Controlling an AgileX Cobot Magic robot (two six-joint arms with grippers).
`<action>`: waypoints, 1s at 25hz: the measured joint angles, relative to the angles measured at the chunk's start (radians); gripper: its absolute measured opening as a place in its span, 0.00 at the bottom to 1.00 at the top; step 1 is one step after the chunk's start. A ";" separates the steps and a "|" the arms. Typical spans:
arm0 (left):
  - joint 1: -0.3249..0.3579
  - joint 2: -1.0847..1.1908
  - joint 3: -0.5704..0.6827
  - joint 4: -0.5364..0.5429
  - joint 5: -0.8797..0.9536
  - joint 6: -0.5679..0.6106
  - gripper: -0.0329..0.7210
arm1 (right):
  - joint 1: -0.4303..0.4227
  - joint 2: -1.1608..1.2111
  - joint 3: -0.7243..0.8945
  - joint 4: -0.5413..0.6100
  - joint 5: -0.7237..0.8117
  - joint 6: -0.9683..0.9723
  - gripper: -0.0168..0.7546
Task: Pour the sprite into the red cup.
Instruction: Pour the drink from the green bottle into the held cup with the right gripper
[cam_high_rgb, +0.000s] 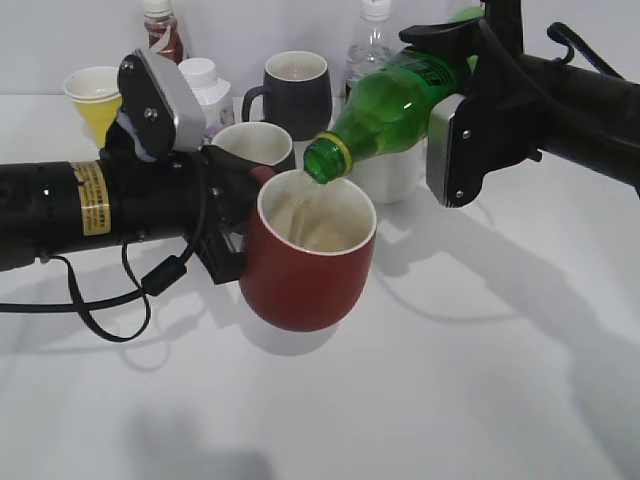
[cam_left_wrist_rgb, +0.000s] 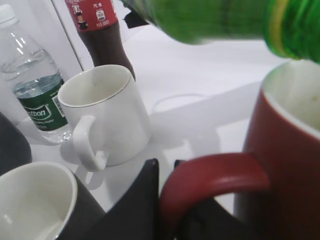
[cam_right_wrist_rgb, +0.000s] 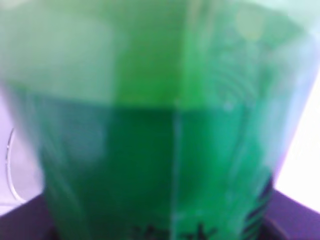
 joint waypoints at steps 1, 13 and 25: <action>0.000 0.000 0.000 0.000 0.000 0.000 0.12 | 0.000 0.000 0.000 0.000 0.000 -0.001 0.58; 0.000 0.000 0.000 0.004 0.000 0.000 0.12 | 0.000 0.000 0.000 0.017 -0.001 -0.021 0.58; 0.000 0.000 0.000 0.005 0.000 0.000 0.12 | 0.000 0.000 0.000 0.019 -0.005 -0.022 0.58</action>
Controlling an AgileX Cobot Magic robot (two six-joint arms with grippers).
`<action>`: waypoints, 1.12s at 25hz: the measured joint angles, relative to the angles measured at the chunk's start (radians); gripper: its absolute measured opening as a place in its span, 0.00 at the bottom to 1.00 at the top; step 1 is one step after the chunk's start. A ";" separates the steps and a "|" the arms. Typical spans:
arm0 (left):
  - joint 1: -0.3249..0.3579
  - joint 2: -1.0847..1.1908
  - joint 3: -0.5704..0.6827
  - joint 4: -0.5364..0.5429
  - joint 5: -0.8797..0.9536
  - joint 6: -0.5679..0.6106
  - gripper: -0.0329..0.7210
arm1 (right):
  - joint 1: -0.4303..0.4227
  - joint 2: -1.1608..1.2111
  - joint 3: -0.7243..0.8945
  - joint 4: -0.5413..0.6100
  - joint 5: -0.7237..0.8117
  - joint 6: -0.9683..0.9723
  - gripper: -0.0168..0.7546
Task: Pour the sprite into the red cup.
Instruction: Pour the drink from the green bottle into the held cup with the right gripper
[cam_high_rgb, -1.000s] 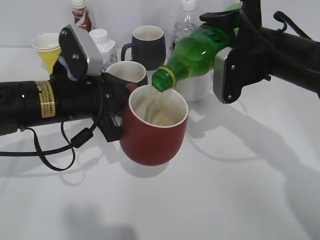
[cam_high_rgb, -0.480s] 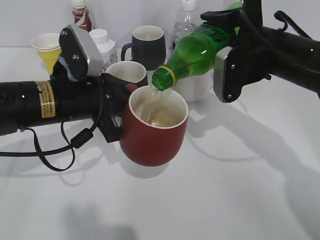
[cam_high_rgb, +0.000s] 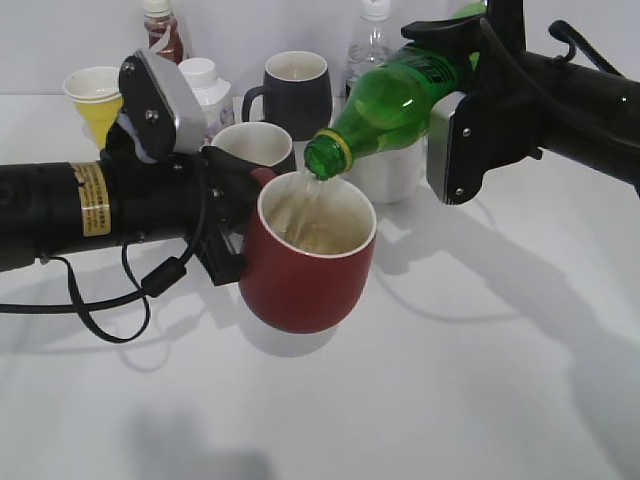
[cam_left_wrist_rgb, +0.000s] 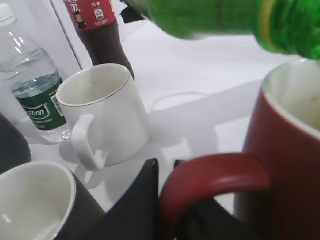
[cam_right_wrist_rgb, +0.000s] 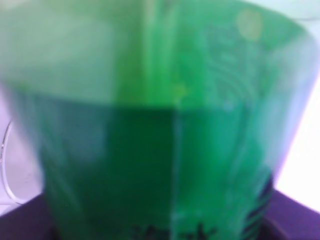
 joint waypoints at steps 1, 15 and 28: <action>0.000 0.000 0.000 0.000 0.000 0.000 0.12 | 0.000 0.000 0.000 0.000 0.000 0.000 0.58; 0.000 0.000 0.000 0.000 0.000 0.001 0.12 | 0.000 0.000 0.000 0.000 -0.002 -0.017 0.58; 0.000 0.000 0.000 0.000 0.001 0.002 0.12 | 0.000 0.000 0.000 0.008 -0.003 -0.025 0.58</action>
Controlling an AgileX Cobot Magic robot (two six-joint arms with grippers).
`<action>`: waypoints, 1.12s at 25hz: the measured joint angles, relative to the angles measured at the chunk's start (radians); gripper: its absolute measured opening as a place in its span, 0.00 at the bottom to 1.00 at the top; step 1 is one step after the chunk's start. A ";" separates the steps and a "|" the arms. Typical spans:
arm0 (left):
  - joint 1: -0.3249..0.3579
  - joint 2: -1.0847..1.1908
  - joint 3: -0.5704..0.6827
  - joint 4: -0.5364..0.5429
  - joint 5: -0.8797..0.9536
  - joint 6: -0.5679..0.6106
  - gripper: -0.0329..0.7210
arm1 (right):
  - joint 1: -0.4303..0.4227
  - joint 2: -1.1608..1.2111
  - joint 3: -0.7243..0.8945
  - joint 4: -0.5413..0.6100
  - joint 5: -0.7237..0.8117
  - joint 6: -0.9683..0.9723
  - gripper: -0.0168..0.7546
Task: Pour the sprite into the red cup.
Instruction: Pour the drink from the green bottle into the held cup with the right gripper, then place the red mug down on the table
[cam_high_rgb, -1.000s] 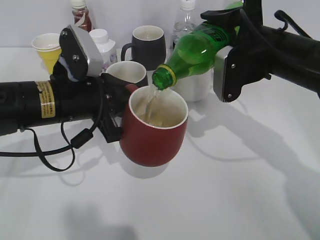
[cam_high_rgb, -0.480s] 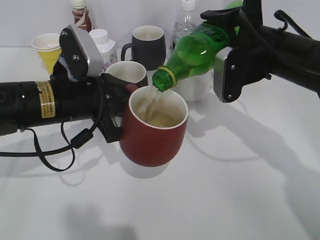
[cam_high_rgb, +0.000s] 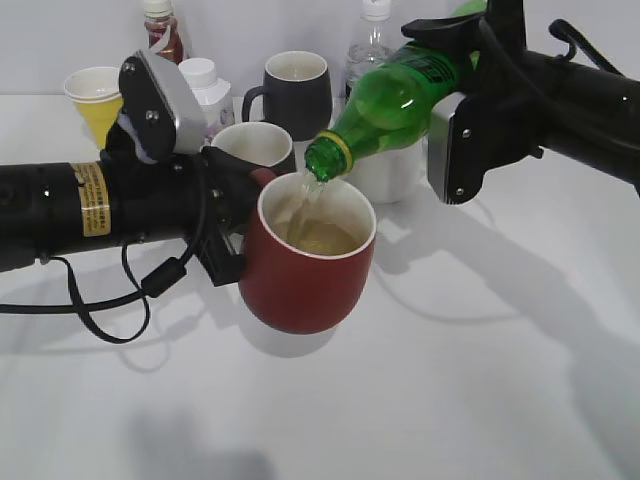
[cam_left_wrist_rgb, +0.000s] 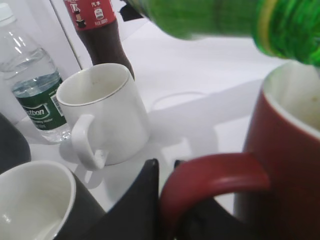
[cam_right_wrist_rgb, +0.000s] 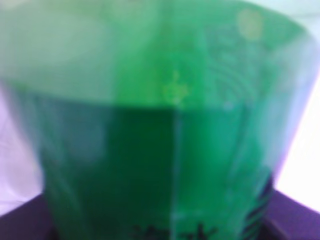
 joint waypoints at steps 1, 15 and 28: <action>0.000 0.000 0.000 0.000 0.000 0.000 0.12 | 0.000 0.000 0.000 0.003 0.000 0.000 0.58; 0.000 -0.001 0.001 -0.069 -0.008 0.003 0.12 | 0.000 0.000 0.044 0.085 -0.011 0.313 0.58; 0.137 -0.137 0.008 -0.201 0.010 0.003 0.12 | 0.000 0.000 -0.013 0.155 -0.018 1.008 0.58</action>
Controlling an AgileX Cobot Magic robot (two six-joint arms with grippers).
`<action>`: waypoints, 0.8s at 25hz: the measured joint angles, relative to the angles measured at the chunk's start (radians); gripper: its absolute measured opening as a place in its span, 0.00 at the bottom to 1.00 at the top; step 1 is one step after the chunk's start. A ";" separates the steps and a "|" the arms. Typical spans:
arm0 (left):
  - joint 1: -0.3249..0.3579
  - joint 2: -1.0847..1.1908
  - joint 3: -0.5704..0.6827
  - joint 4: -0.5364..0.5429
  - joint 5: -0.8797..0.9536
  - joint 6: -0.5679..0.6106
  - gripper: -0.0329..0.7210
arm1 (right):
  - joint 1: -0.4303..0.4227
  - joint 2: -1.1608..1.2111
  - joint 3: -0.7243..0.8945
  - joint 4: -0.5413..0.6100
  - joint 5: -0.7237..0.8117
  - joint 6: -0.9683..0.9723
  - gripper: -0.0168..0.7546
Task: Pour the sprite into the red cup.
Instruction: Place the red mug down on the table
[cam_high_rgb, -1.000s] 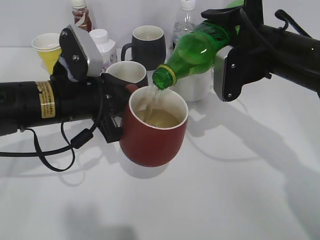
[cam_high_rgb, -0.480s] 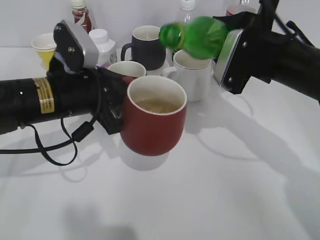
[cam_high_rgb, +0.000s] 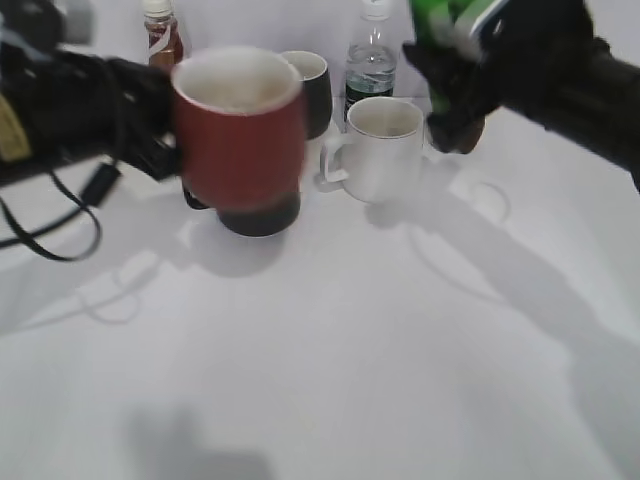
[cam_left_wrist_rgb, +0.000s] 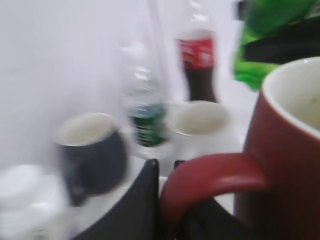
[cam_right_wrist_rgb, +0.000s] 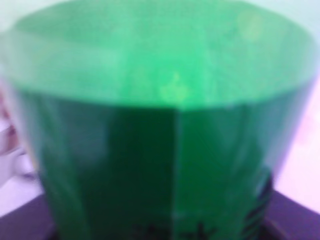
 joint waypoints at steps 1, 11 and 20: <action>0.022 -0.019 0.007 -0.008 0.001 0.000 0.12 | 0.000 0.000 -0.009 0.033 0.000 0.044 0.58; 0.257 -0.115 0.090 -0.089 0.064 0.000 0.12 | 0.000 0.000 -0.023 0.397 0.037 0.156 0.58; 0.387 -0.094 0.106 -0.127 0.068 0.041 0.12 | 0.000 0.000 -0.016 0.566 0.171 0.225 0.58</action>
